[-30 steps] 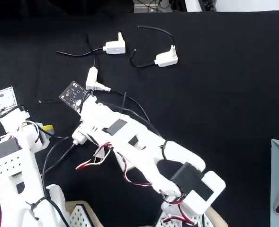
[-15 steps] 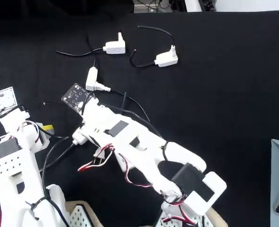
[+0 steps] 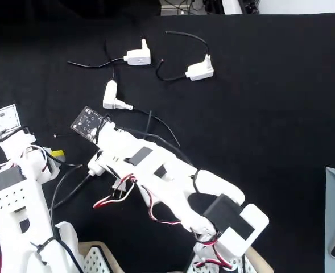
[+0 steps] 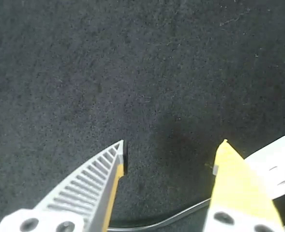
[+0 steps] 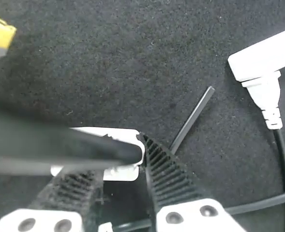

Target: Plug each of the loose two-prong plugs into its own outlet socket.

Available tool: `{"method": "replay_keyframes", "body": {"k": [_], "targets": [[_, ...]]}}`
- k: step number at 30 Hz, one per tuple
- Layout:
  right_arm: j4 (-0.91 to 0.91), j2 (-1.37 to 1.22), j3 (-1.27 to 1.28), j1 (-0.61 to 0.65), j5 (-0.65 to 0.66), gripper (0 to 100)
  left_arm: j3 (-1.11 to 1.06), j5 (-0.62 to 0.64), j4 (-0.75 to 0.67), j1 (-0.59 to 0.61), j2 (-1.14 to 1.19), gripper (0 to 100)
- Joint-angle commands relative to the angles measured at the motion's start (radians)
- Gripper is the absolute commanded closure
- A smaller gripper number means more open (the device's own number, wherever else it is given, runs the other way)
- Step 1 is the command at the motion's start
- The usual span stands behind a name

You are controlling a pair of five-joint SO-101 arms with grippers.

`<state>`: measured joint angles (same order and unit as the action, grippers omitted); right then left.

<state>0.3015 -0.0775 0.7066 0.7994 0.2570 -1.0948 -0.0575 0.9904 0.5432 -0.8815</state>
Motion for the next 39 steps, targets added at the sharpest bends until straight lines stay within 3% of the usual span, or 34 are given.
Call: {"method": "replay_keyframes", "body": {"k": [1,7,20,27,39], "targets": [[0.015,-0.005,-0.002,0.017,0.002,98.3,0.004,0.008,-0.017,0.005,-0.02,70],[0.091,0.113,-0.031,0.015,-0.101,83.1,0.002,0.008,-0.018,0.005,-0.02,70],[0.115,0.119,-0.051,0.023,-0.104,82.2,0.002,0.008,-0.02,0.005,-0.02,70],[0.006,0.116,-0.044,0.017,-0.104,98.9,0.002,0.006,-0.02,0.005,-0.018,70],[0.098,0.062,-0.042,0.012,-0.097,98.7,-0.008,0.005,-0.021,0.005,-0.02,70]]}}
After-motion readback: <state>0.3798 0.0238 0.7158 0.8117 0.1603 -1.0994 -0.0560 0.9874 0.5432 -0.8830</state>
